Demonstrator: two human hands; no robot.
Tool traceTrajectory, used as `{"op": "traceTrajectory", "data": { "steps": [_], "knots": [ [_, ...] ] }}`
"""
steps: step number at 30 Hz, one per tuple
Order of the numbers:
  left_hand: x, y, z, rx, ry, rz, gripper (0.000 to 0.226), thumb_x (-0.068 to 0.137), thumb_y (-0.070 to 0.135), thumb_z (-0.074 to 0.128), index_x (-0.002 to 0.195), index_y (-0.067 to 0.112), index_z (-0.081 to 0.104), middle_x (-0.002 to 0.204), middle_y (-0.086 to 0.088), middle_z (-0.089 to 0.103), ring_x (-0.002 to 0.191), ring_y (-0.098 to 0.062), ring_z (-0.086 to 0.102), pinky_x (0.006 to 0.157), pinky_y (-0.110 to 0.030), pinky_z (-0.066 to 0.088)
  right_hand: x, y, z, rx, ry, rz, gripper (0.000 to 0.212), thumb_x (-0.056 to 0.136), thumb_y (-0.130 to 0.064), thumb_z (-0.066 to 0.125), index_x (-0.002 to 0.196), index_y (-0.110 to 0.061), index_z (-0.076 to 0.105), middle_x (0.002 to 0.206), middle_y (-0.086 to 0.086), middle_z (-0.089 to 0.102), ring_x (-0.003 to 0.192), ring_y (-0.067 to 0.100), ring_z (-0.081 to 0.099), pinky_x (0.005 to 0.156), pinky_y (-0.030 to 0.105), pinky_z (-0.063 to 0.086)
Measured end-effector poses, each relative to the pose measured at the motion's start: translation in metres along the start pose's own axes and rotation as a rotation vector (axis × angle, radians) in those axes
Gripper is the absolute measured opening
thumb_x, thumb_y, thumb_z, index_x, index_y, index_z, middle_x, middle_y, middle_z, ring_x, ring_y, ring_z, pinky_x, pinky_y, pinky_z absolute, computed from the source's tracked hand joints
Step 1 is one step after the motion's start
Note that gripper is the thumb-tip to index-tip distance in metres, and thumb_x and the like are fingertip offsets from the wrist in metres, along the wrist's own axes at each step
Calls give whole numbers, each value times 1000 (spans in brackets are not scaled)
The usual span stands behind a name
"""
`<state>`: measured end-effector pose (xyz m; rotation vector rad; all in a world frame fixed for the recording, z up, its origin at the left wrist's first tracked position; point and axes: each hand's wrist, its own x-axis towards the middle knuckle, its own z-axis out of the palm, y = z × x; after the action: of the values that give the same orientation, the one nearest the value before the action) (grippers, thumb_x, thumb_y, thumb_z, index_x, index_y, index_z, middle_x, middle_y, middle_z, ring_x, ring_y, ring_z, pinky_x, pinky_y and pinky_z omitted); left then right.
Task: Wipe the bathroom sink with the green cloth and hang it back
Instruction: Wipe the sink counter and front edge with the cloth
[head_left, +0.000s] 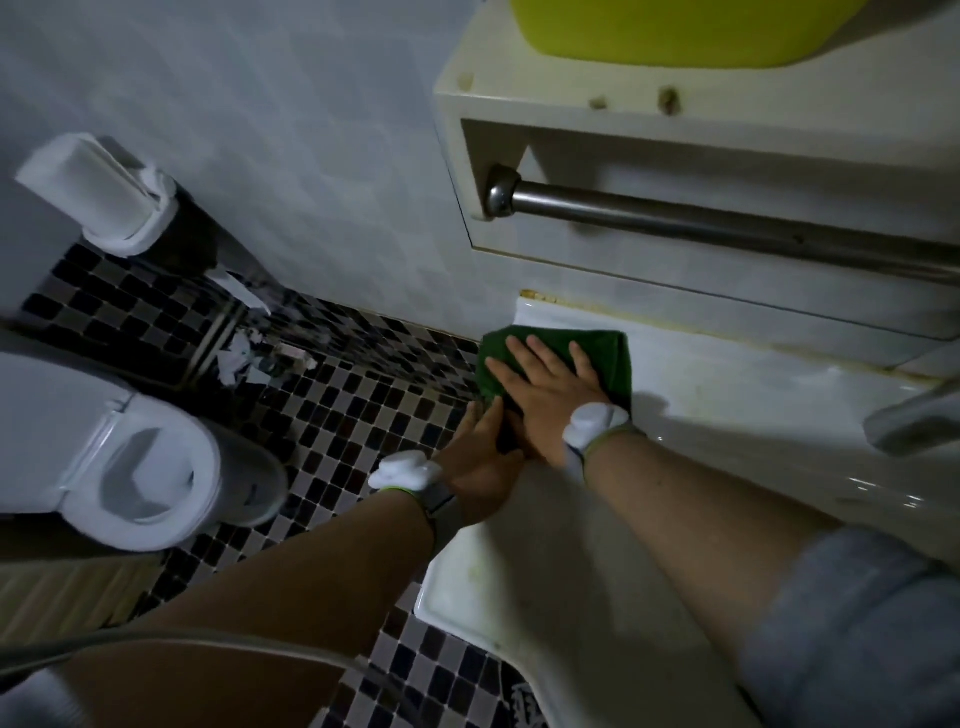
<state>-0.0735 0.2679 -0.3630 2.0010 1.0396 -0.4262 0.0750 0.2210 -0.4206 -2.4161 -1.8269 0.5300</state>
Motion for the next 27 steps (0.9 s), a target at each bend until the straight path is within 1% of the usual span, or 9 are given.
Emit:
{"op": "traceTrajectory", "data": {
  "steps": [3, 6, 10, 13, 15, 18, 21, 24, 27],
  "knots": [
    [1, 15, 3, 140, 23, 43, 83, 85, 50, 48, 157, 29, 11, 165, -5, -5, 152, -31, 6, 122, -39, 19, -3, 6, -3, 25, 5, 31, 69, 92, -43, 34, 150, -45, -5, 162, -12, -10, 149, 16, -12, 116, 55, -8],
    [2, 35, 3, 272, 39, 126, 71, 97, 37, 50, 157, 26, 14, 165, -6, 3, 150, -31, 11, 120, -37, 17, -18, 23, -2, 42, 62, 106, 69, 92, -53, 33, 152, -42, 0, 163, -10, -6, 150, 17, -8, 117, 54, -7],
    [1, 54, 11, 324, -51, 127, 68, 101, 35, 44, 157, 29, 6, 166, -1, -2, 153, -23, 3, 121, -32, 7, -54, 58, -4, 58, 146, 194, 64, 93, -59, 22, 152, -41, 5, 163, -12, 1, 150, 14, -2, 119, 51, -3],
    [2, 62, 21, 360, -99, 135, 66, 101, 36, 44, 156, 32, 7, 166, 3, 2, 152, -22, 4, 121, -35, 9, -82, 77, -4, 33, 183, 261, 63, 92, -56, 26, 151, -40, 11, 162, -13, 8, 149, 13, 5, 119, 51, 1],
    [2, 71, 28, 394, -132, 137, 66, 101, 38, 43, 156, 35, 7, 166, 5, -1, 153, -23, -1, 122, -38, 6, -106, 93, -4, 17, 196, 323, 62, 93, -56, 27, 151, -41, 12, 162, -13, 10, 149, 14, 7, 119, 51, 3],
    [3, 78, 32, 438, -140, 160, 65, 102, 36, 43, 156, 33, 8, 165, 5, -2, 153, -19, 0, 122, -34, 5, -137, 113, 0, -16, 211, 401, 62, 94, -56, 27, 152, -40, 13, 162, -11, 13, 149, 15, 9, 118, 52, 5],
    [4, 86, 36, 474, -142, 184, 64, 100, 30, 45, 156, 29, 15, 164, 2, 11, 149, -20, 16, 119, -32, 17, -166, 130, 5, -4, 247, 532, 63, 94, -57, 28, 152, -39, 13, 162, -9, 12, 149, 18, 8, 119, 51, 9],
    [4, 94, 44, 524, -146, 189, 64, 92, 22, 49, 152, 27, 25, 149, 0, 29, 133, -23, 36, 108, -35, 36, -182, 132, 6, 87, 275, 688, 66, 95, -54, 31, 154, -31, 12, 163, -1, 8, 149, 24, 6, 117, 49, 18],
    [3, 99, 50, 557, -143, 181, 61, 89, 17, 50, 147, 25, 32, 138, -2, 34, 123, -25, 42, 101, -37, 41, -176, 121, 9, 115, 259, 782, 65, 98, -48, 29, 156, -25, 8, 164, 5, 2, 150, 28, 1, 120, 49, 11]
  ]
}}
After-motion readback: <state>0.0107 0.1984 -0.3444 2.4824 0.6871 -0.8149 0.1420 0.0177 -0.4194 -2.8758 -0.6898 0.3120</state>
